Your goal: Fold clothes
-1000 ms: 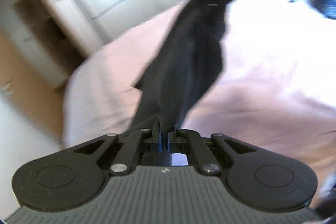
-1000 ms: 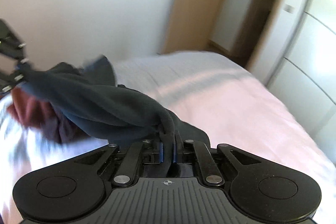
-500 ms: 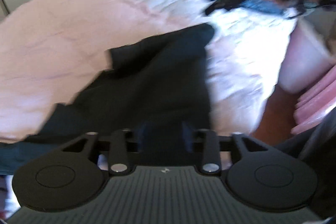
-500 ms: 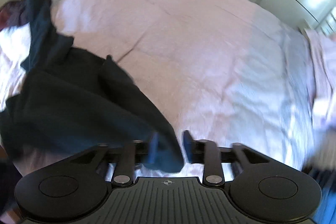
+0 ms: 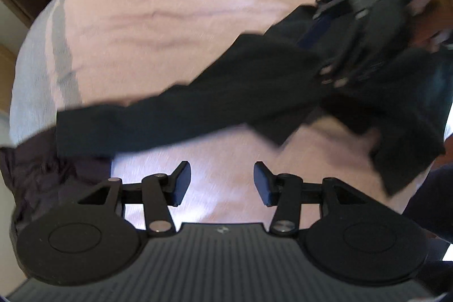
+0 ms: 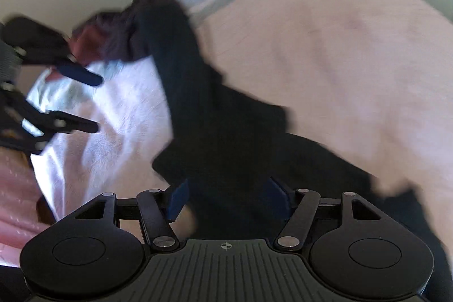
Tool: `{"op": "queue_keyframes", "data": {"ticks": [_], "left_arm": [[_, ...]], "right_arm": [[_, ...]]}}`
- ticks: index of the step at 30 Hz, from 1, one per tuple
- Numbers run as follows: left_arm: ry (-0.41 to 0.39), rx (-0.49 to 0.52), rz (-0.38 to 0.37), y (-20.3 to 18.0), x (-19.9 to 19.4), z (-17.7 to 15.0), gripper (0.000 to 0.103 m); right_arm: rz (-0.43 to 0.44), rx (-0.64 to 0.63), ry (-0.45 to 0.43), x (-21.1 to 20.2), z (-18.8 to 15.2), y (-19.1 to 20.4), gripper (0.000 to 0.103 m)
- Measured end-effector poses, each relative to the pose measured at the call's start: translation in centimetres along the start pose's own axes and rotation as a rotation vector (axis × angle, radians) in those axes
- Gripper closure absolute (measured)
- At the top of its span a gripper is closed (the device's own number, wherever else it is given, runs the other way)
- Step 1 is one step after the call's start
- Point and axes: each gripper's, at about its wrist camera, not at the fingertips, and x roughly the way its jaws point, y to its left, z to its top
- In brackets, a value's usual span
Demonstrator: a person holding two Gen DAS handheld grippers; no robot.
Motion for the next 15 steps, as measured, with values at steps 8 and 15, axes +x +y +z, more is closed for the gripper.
{"op": "queue_keyframes", "data": {"ticks": [8,15], "left_arm": [[-0.024,-0.12,-0.056,4.8,1.1,-2.5,0.058],[-0.109,-0.113,-0.128,4.6,2.3,1.0,0.056]], "right_arm": [[-0.05,-0.047,0.164,6.8,1.7,1.2,0.098],[-0.199,0.22,-0.102,-9.9,2.5,-4.4,0.098]]}}
